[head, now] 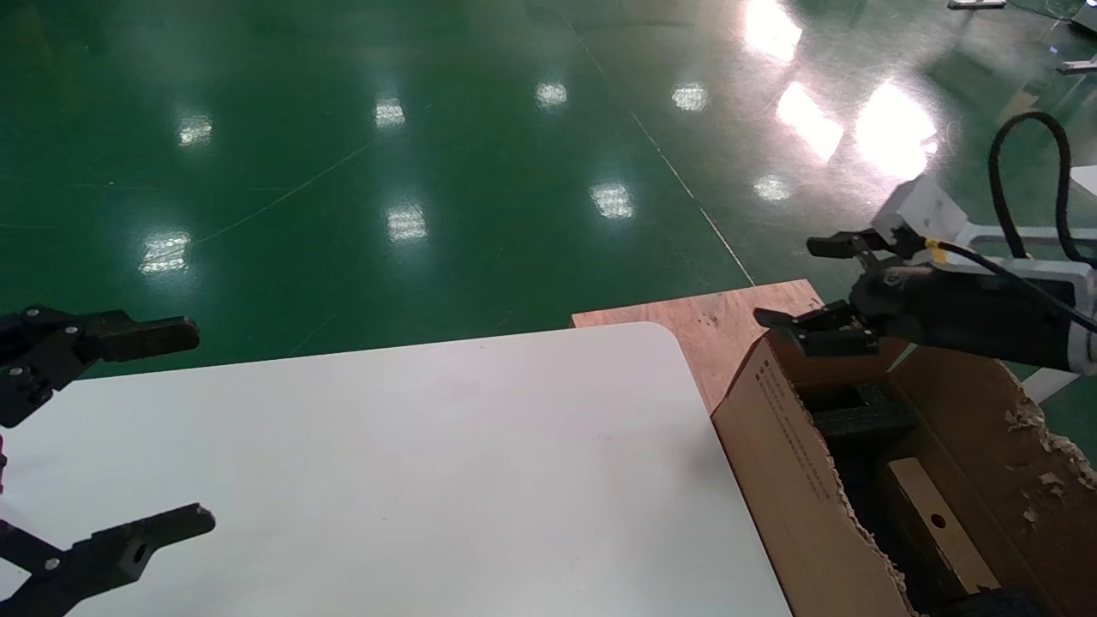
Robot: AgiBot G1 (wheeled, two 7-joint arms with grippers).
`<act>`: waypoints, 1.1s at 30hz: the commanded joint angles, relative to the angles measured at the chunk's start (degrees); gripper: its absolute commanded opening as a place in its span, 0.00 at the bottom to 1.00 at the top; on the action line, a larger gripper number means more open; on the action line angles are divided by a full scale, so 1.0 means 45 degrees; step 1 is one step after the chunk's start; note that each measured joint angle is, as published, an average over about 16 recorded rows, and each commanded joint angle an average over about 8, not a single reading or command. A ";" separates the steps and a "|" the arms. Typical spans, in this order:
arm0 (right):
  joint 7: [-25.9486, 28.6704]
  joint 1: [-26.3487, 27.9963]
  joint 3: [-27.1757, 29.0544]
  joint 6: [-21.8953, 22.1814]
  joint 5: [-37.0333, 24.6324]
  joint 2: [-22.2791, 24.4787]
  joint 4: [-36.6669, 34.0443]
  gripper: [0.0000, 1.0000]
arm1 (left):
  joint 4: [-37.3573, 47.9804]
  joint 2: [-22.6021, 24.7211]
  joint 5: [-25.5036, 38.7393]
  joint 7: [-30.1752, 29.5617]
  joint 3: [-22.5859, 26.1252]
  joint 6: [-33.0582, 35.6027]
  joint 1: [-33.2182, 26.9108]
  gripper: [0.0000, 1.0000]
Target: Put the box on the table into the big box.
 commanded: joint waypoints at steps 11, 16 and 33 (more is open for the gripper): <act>0.0449 -0.3924 0.5562 -0.2016 -0.0617 -0.1179 -0.0051 1.00 | 0.0002 0.0000 -0.0001 0.0001 0.0002 0.0000 -0.0001 1.00; 0.0647 -0.5674 0.8044 -0.2916 -0.0893 -0.1706 -0.0074 1.00 | 0.0002 0.0000 -0.0002 0.0002 0.0003 0.0000 -0.0001 1.00; 0.1324 -1.1637 1.6498 -0.5980 -0.1833 -0.3499 -0.0153 1.00 | 0.0002 -0.0001 -0.0003 0.0003 0.0005 -0.0001 -0.0002 1.00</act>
